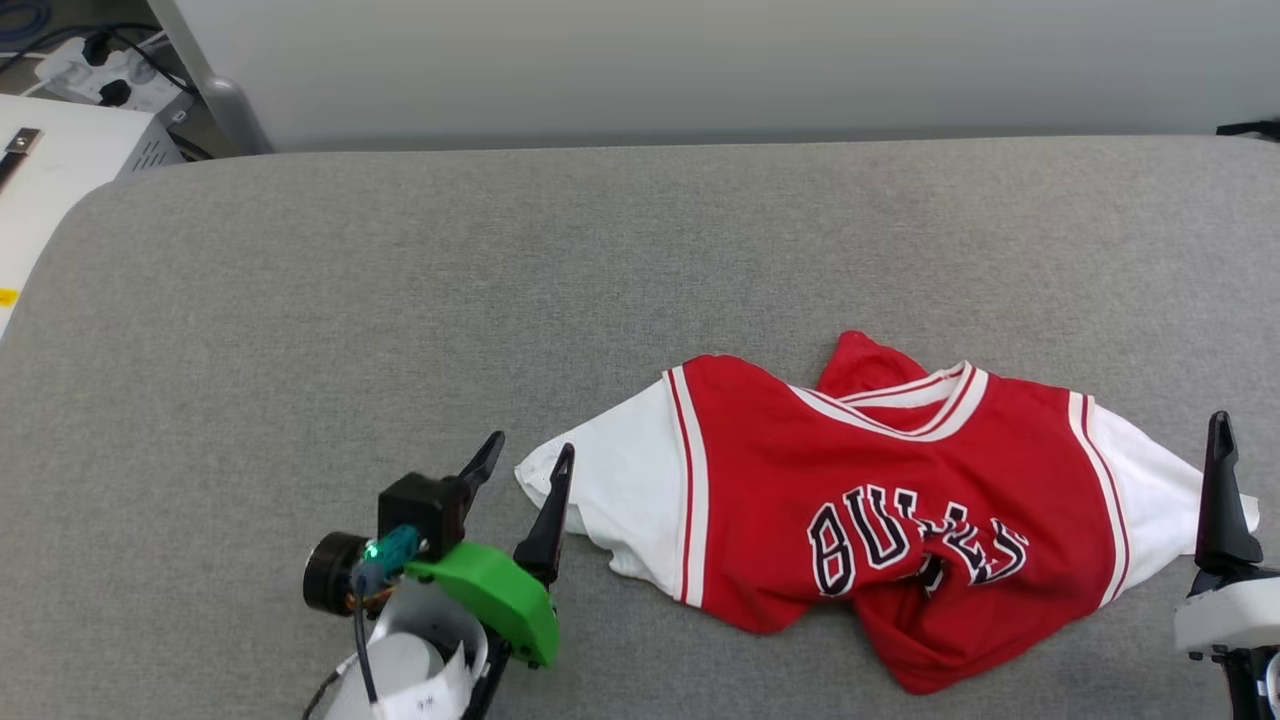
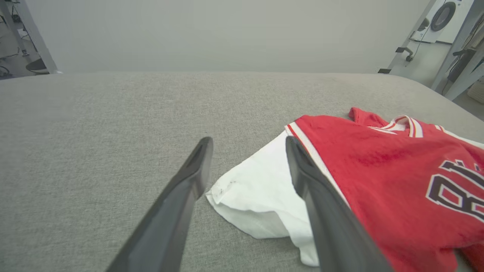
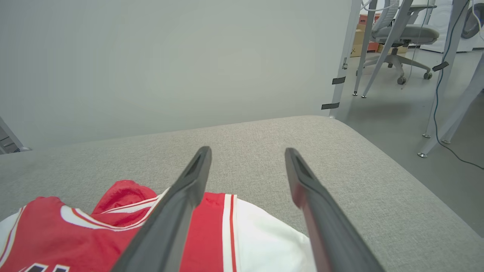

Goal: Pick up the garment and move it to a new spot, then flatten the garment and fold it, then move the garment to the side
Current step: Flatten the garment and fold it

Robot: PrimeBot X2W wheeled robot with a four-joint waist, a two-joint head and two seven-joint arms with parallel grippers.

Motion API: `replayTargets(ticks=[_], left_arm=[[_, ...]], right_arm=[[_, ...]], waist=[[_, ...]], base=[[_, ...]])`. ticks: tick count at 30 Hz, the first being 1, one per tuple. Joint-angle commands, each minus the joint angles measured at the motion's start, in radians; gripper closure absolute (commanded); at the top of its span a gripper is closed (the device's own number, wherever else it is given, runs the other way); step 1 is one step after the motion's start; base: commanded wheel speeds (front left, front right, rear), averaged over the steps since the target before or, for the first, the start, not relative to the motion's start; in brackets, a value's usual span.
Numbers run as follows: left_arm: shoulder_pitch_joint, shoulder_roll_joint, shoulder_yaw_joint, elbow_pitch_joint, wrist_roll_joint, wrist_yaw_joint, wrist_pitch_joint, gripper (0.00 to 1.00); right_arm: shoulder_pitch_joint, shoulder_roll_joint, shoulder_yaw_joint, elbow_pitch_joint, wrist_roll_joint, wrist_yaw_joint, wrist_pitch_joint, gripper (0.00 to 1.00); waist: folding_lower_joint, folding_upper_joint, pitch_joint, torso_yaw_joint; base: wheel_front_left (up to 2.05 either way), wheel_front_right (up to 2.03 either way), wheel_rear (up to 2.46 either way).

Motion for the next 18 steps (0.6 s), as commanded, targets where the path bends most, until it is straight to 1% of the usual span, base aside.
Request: replayTargets(ticks=[1,6,9,12,13,18], left_arm=[[-0.039,0.018,-0.005,0.004,-0.003,-0.003,0.059,0.00],[-0.116,0.052,-0.037,0.006,0.001,0.002,0.350,0.00],[-0.151,0.074,-0.049,0.015,0.019,0.029,0.522,0.00],[-0.179,0.102,-0.051,0.017,0.062,0.074,0.605,0.00],[-0.186,0.120,-0.058,0.032,0.086,0.096,0.655,0.00],[-0.178,0.138,-0.066,0.063,0.096,0.104,0.683,0.00]], right_arm=[[0.007,0.004,0.002,-0.016,-0.010,-0.001,-0.015,0.00],[0.004,0.018,0.016,-0.031,-0.002,-0.001,-0.009,0.00],[-0.002,0.021,0.030,-0.034,-0.005,-0.001,-0.013,0.00],[-0.010,0.024,0.054,-0.029,-0.007,-0.001,-0.014,0.00],[-0.015,0.024,0.080,-0.027,-0.005,-0.001,-0.017,0.00],[-0.022,0.019,0.091,-0.023,-0.003,-0.001,-0.024,0.00]], waist=[[0.0000,0.0000,0.020,-0.021],[0.0000,0.0000,0.050,-0.046],[0.0000,0.0000,0.071,-0.061],[0.0000,0.0000,0.089,-0.081],[0.0000,0.0000,0.107,-0.097],[0.0000,0.0000,0.131,-0.110]], base=[[0.00,0.00,0.00],[0.00,0.00,0.00],[0.00,0.00,0.00],[0.00,0.00,0.00],[0.00,0.00,0.00],[0.00,0.00,0.00]])
